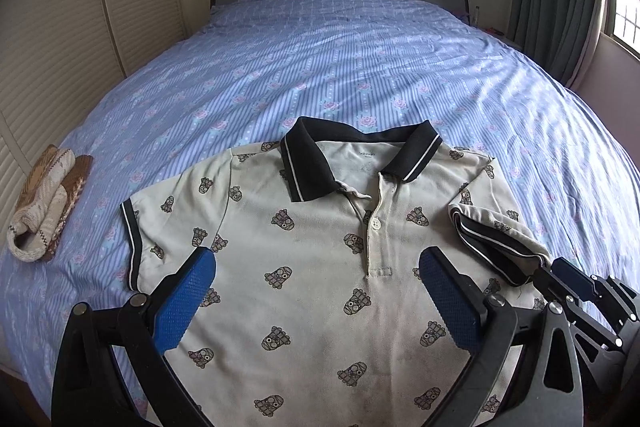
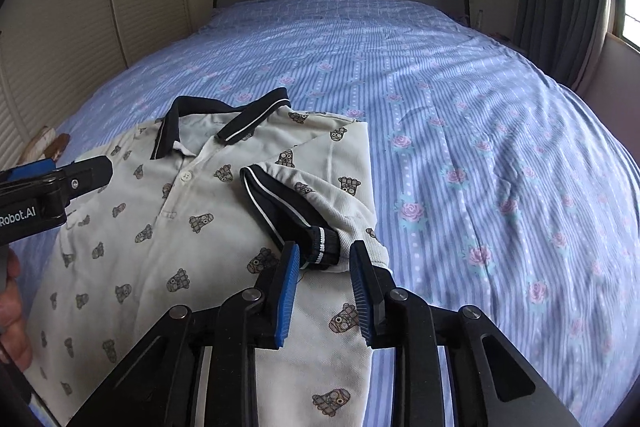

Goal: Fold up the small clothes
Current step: 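Fold the gripped sleeve and side over toward the shirt's button placket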

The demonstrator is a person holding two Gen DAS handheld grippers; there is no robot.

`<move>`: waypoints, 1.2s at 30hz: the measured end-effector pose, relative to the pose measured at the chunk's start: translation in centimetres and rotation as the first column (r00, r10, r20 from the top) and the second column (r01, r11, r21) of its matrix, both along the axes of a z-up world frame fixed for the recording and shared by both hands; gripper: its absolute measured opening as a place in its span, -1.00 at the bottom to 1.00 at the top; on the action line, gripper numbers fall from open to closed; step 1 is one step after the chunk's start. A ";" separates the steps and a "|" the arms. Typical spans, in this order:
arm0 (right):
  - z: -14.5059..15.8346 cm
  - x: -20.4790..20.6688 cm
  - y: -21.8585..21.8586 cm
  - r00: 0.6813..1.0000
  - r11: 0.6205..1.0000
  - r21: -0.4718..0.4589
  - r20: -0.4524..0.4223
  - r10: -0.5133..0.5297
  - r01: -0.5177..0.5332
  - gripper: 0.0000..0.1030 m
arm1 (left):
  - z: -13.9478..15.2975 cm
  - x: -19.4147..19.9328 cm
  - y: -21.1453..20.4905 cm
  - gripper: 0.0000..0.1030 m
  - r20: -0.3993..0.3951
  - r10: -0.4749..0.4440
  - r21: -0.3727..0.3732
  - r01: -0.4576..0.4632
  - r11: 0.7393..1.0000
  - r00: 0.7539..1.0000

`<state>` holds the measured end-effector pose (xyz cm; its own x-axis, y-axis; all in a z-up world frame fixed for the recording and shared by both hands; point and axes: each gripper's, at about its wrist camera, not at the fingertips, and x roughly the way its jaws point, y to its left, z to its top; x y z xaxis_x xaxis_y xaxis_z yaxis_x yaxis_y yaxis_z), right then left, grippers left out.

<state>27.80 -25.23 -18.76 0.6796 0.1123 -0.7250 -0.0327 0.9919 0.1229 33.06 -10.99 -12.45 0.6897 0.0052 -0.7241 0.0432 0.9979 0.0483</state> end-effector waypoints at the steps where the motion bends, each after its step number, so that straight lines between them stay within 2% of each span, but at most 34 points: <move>1: 0.0 0.2 0.1 1.000 1.000 -0.010 -0.003 -0.010 0.010 -0.52 | 0.1 -0.1 0.1 1.00 0.001 0.001 0.001 -0.001 1.000 1.000; 3: -0.1 0.8 0.3 1.000 0.999 -0.040 -0.011 -0.026 0.026 -0.54 | 0.1 -0.1 0.3 1.00 0.002 0.004 0.000 -0.004 1.000 1.000; 6: -0.8 1.5 0.7 0.998 0.997 -0.071 -0.048 -0.028 0.025 -0.78 | 0.2 -0.2 0.6 1.00 0.001 0.008 -0.002 -0.008 1.000 1.000; 11: -1.0 0.8 0.5 0.997 1.000 -0.013 -0.072 -0.016 0.015 -0.91 | 0.4 -0.3 1.1 1.00 0.001 0.014 -0.012 -0.014 1.000 1.000; 16: -1.5 -0.2 0.8 0.996 1.000 0.030 -0.094 0.006 -0.004 -0.92 | 0.5 -0.5 1.4 1.00 0.001 0.011 -0.011 -0.011 1.000 1.000; 20: -3.1 0.0 0.9 0.991 0.999 0.052 -0.133 0.009 -0.002 -0.92 | 0.4 -0.5 1.5 1.00 -0.006 0.010 -0.006 -0.010 1.000 1.000; 26: -1.8 -0.6 1.1 0.997 1.000 0.013 -0.082 -0.009 0.011 -0.91 | 0.6 -0.7 1.8 1.00 -0.003 0.015 -0.008 -0.015 1.000 1.000; 30: -0.7 -0.7 0.8 0.998 0.999 0.004 -0.052 -0.036 0.036 -0.78 | 0.7 -0.9 1.6 1.00 -0.002 0.007 -0.007 -0.007 1.000 1.000; 36: -1.1 0.5 1.2 0.996 0.999 -0.013 -0.082 -0.034 0.033 -0.73 | 0.7 -1.0 1.5 1.00 0.001 0.008 -0.004 -0.008 1.000 1.000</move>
